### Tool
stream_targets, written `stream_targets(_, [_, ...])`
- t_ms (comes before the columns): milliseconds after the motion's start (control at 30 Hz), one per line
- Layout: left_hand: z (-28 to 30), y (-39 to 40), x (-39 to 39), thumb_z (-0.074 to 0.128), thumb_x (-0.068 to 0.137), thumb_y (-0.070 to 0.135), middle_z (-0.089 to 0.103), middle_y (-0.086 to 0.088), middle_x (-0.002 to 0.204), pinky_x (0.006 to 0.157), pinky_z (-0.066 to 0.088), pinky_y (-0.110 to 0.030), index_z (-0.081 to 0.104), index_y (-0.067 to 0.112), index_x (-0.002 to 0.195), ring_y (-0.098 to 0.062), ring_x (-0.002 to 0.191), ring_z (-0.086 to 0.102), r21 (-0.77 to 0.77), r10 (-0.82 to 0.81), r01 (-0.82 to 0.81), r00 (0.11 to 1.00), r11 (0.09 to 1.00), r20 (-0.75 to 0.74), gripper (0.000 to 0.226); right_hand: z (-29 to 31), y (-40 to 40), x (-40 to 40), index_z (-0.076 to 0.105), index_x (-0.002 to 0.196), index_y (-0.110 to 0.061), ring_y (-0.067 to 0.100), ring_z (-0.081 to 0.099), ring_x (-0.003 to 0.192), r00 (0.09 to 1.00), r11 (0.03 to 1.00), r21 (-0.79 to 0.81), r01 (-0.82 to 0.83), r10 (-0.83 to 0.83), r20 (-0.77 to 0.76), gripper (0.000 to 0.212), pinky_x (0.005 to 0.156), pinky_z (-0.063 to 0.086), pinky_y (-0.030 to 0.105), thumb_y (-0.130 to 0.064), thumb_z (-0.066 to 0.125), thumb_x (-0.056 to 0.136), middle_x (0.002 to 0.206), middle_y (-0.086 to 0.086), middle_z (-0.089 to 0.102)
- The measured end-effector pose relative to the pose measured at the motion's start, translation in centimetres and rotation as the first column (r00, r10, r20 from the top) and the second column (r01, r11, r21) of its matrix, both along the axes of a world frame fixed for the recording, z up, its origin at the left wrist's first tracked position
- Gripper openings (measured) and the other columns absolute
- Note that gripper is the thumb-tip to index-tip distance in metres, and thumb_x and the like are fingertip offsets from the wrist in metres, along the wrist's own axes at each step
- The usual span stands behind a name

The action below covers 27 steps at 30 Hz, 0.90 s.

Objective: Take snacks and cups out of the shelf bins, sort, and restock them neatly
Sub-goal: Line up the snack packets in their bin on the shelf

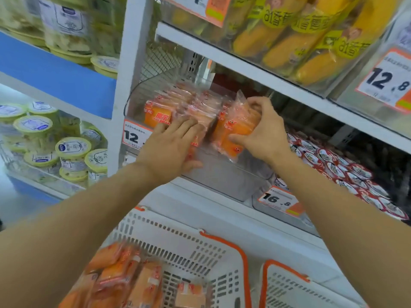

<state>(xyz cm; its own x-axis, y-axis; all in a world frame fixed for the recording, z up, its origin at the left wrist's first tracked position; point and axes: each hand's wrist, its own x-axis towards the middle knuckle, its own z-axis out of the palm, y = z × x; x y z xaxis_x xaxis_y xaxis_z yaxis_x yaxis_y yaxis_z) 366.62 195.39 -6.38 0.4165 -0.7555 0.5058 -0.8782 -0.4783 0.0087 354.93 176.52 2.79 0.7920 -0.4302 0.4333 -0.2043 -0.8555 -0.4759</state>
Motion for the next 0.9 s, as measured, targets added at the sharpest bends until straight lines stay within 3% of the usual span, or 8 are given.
stream_targets(100, [-0.4, -0.2, 0.2, 0.042, 0.087, 0.071, 0.037, -0.003, 0.157, 0.098, 0.037, -0.042, 0.034, 0.016, 0.151, -0.024, 0.147, 0.028, 0.007, 0.005, -0.006, 1.000, 1.000, 0.014, 0.085, -1.5, -2.0, 3.5, 0.049, 0.136, -0.023, 0.018, 0.053, 0.124, 0.981, 0.998, 0.052, 0.031, -0.021, -0.191, 0.092, 0.107, 0.046, 0.035, -0.028, 0.098, 0.058, 0.133, -0.001, 0.053])
stream_targets(167, [-0.5, -0.2, 0.4, 0.041, 0.089, 0.072, 0.034, -0.001, 0.159, 0.099, 0.036, -0.041, 0.030, 0.018, 0.153, -0.023, 0.148, 0.025, 0.009, 0.006, -0.006, 1.000, 1.000, 0.019, 0.085, -2.4, -2.5, 4.7, 0.048, 0.140, -0.023, 0.023, 0.045, 0.132, 0.962, 0.994, 0.043, 0.102, -0.088, -0.259, 0.094, 0.111, 0.040, 0.034, -0.031, 0.097, 0.060, 0.134, 0.004, 0.045])
stream_targets(367, [-0.6, 0.0, 0.5, 0.033, 0.087, 0.073, 0.042, -0.002, 0.154, 0.095, 0.040, -0.040, 0.036, 0.017, 0.150, -0.024, 0.142, 0.036, -0.018, -0.004, 0.005, 1.000, 1.000, 0.013, 0.084, -3.8, -2.1, 5.5, 0.035, 0.149, -0.024, 0.025, 0.046, 0.131, 0.956, 0.972, 0.105, 0.212, -0.184, -0.229, 0.103, 0.102, 0.041, 0.027, -0.033, 0.095, 0.064, 0.147, 0.009, 0.034])
stream_targets(467, [-0.7, -0.1, 0.5, 0.034, 0.087, 0.073, 0.042, -0.002, 0.154, 0.095, 0.040, -0.040, 0.037, 0.017, 0.149, -0.024, 0.141, 0.037, -0.012, -0.001, 0.001, 1.000, 1.000, 0.011, 0.084, -3.7, -2.0, 5.0, 0.027, 0.152, -0.027, 0.023, 0.048, 0.130, 0.942, 0.959, 0.191, 0.207, -0.142, -0.305, 0.116, 0.094, 0.044, 0.026, -0.026, 0.098, 0.060, 0.147, 0.005, 0.042])
stream_targets(600, [-0.8, -0.1, 0.3, 0.037, 0.086, 0.072, 0.043, -0.002, 0.153, 0.092, 0.041, -0.040, 0.040, 0.017, 0.148, -0.024, 0.140, 0.039, -0.013, 0.007, -0.007, 1.000, 1.000, 0.001, 0.082, -3.7, -1.6, 4.7, 0.032, 0.149, -0.026, 0.024, 0.061, 0.112, 0.951, 0.969, 0.104, 0.226, -0.196, -0.241, 0.118, 0.088, 0.054, 0.031, -0.020, 0.100, 0.053, 0.132, 0.007, 0.059])
stream_targets(667, [-0.7, -0.2, 0.4, 0.039, 0.086, 0.071, 0.044, -0.002, 0.152, 0.091, 0.042, -0.040, 0.041, 0.017, 0.147, -0.024, 0.140, 0.039, -0.021, -0.005, 0.004, 1.000, 1.000, -0.006, 0.082, -3.6, -1.3, 4.5, 0.036, 0.146, -0.024, 0.022, 0.060, 0.107, 0.955, 0.972, 0.055, 0.230, -0.214, -0.207, 0.112, 0.088, 0.055, 0.033, -0.022, 0.100, 0.054, 0.129, 0.007, 0.059])
stream_targets(800, [-0.3, -0.4, 0.3, 0.036, 0.083, 0.073, 0.038, 0.002, 0.156, 0.095, 0.038, -0.038, 0.036, 0.019, 0.150, -0.021, 0.142, 0.034, -0.002, 0.014, -0.014, 0.999, 1.000, -0.036, 0.086, -3.7, -1.1, 4.3, 0.039, 0.143, -0.021, 0.027, 0.057, 0.118, 0.949, 0.977, -0.027, 0.210, -0.211, -0.236, 0.106, 0.093, 0.049, 0.033, -0.031, 0.099, 0.055, 0.138, 0.011, 0.048])
stream_targets(900, [-0.3, -0.4, 0.3, 0.037, 0.082, 0.075, 0.037, 0.004, 0.156, 0.096, 0.037, -0.037, 0.035, 0.021, 0.151, -0.020, 0.143, 0.032, -0.004, 0.019, -0.019, 0.999, 1.000, -0.037, 0.088, -3.0, -0.8, 4.1, 0.032, 0.145, -0.017, 0.029, 0.054, 0.124, 0.944, 0.969, 0.064, 0.240, -0.217, -0.248, 0.106, 0.094, 0.047, 0.033, -0.035, 0.096, 0.062, 0.140, 0.013, 0.049])
